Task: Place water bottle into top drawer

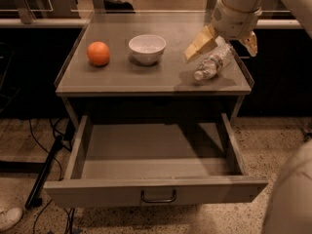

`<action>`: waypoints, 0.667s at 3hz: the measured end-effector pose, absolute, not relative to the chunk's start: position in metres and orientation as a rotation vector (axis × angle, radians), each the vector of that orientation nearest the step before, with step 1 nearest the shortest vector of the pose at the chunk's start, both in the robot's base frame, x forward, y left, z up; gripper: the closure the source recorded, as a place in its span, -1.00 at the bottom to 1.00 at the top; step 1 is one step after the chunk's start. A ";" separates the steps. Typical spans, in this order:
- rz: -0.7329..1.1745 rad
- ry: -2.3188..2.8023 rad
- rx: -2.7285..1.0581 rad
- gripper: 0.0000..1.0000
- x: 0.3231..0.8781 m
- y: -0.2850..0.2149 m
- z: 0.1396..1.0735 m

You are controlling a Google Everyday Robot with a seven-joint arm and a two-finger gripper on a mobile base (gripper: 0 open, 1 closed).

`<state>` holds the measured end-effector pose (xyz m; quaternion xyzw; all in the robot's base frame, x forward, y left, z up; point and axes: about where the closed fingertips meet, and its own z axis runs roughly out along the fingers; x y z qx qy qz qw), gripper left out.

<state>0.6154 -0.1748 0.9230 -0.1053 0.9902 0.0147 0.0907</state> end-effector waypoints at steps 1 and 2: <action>0.037 2.965 -0.212 -1.00 0.638 -0.173 0.911; 0.045 2.944 -0.218 -1.00 0.643 -0.170 0.910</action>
Offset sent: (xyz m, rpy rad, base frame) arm 0.0183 0.0018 -0.0108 -0.0018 0.0191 -0.0613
